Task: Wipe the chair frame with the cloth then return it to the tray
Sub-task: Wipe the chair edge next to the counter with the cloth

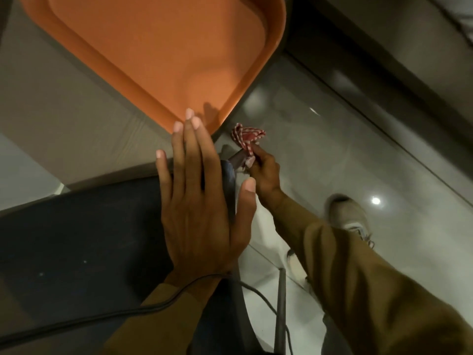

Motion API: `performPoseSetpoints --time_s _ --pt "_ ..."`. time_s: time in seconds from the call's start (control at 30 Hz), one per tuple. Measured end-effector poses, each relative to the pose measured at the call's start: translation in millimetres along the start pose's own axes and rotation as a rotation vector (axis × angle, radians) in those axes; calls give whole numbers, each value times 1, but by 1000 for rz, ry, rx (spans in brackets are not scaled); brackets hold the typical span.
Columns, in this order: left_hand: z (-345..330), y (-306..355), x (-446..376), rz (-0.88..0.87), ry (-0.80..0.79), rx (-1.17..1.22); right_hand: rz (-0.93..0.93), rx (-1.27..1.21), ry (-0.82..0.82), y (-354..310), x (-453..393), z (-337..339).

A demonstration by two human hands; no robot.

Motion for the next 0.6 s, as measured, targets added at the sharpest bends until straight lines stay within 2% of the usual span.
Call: performPoseSetpoints --time_s 0.17,0.23,0.33,0.47,0.6 --pt "1 0 -1 12 -1 -12 214 -54 -131 -33 95 5" --pt "1 1 -1 15 4 -19 244 -77 -101 -33 104 3" --pt "-1 1 0 9 6 -10 183 -94 -14 -18 79 3" --pt "-3 -1 2 5 44 -26 141 79 23 8 12 3" --pt "-4 -2 3 3 57 -16 -21 37 71 16 -20 4"
Point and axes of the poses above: each hand's wrist, its own x-axis away from the middle knuckle, its own z-axis out of the back of the hand, y = z × x, the point moved 9 cm from there along -x, towards the middle knuckle, and after that the axes turned 6 degrees about -x, right-handed, at the moved point
